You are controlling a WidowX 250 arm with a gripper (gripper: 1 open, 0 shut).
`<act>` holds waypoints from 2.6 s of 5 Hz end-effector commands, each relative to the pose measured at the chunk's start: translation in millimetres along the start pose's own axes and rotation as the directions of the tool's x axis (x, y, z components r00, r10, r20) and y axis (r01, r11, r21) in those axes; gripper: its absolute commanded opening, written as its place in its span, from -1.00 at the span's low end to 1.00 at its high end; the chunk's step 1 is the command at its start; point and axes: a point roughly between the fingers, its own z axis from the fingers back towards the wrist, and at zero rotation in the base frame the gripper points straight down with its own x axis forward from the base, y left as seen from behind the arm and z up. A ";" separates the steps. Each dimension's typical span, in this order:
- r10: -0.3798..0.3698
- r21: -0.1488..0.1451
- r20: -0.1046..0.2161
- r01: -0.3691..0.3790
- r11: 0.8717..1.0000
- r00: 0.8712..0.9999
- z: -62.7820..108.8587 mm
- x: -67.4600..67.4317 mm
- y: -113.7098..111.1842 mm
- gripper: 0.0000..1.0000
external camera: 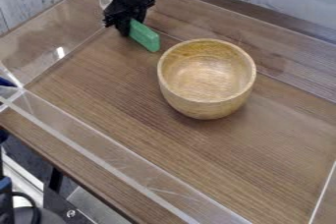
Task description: Put the green block in the brown bowl
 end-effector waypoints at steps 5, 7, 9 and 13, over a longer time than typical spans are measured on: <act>-0.223 -0.162 -0.157 0.198 0.967 0.962 138.1 -1.9 -9.4 -1.00; -0.360 -0.185 -0.146 0.332 0.925 0.922 151.3 -51.8 -8.3 -1.00; -0.469 -0.193 -0.122 0.443 0.875 0.874 152.3 -94.7 -5.1 -1.00; -0.579 -0.148 -0.084 0.564 0.812 0.811 104.7 -144.3 -7.4 -1.00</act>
